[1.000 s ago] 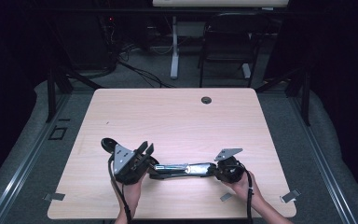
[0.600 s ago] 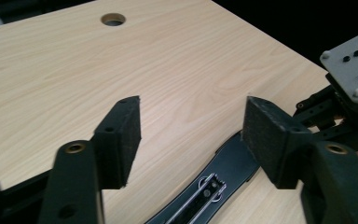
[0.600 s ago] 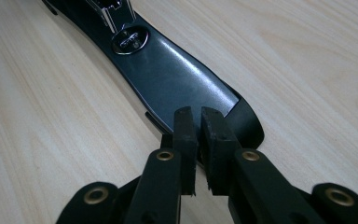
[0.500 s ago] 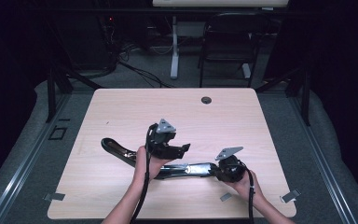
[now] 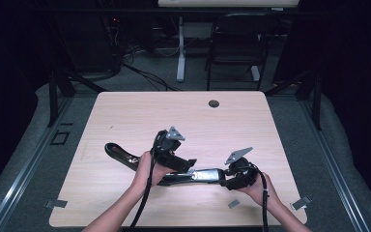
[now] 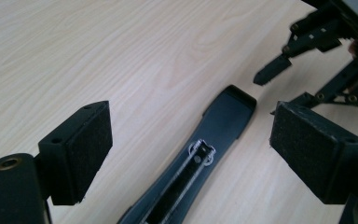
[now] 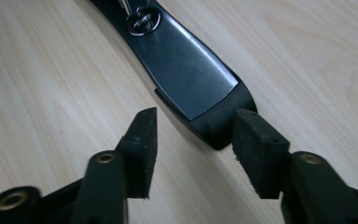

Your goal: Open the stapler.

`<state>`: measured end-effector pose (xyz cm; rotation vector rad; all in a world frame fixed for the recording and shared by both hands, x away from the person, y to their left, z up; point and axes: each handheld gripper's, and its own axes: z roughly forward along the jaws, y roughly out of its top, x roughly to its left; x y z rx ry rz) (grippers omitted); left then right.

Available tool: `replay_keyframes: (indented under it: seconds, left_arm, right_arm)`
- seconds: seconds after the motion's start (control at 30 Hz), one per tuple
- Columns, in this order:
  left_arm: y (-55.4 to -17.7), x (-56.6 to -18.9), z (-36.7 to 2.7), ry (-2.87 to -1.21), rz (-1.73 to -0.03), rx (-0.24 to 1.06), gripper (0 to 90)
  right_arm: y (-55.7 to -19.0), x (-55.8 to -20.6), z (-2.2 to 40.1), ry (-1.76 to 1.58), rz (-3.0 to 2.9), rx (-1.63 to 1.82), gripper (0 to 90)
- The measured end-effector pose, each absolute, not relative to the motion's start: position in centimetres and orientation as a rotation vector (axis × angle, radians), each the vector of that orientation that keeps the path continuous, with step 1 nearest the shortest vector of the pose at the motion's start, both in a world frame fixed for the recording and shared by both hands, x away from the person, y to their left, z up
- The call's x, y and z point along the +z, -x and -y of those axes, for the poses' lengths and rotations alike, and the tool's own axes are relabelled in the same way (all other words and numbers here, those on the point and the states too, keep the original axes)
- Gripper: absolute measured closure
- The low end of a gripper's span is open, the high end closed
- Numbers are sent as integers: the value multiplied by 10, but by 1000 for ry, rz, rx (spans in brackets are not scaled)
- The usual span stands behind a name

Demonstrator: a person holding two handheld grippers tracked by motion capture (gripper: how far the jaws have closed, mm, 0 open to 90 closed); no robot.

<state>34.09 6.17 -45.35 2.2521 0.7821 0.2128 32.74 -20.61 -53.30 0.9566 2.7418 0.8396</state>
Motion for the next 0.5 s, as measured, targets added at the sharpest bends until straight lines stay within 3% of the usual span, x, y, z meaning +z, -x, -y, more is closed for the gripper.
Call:
replay_keyframes:
  seconds: [0.13,0.5]
  left_arm:
    - [-324,-454,-71,-2238,-754,213,120]
    - [-294,-465,-82,-2288,-753,231,49]
  right_arm:
    - [-326,-534,204,-978,-2758,793,371]
    - [-320,-525,210,-1014,-2754,726,224]
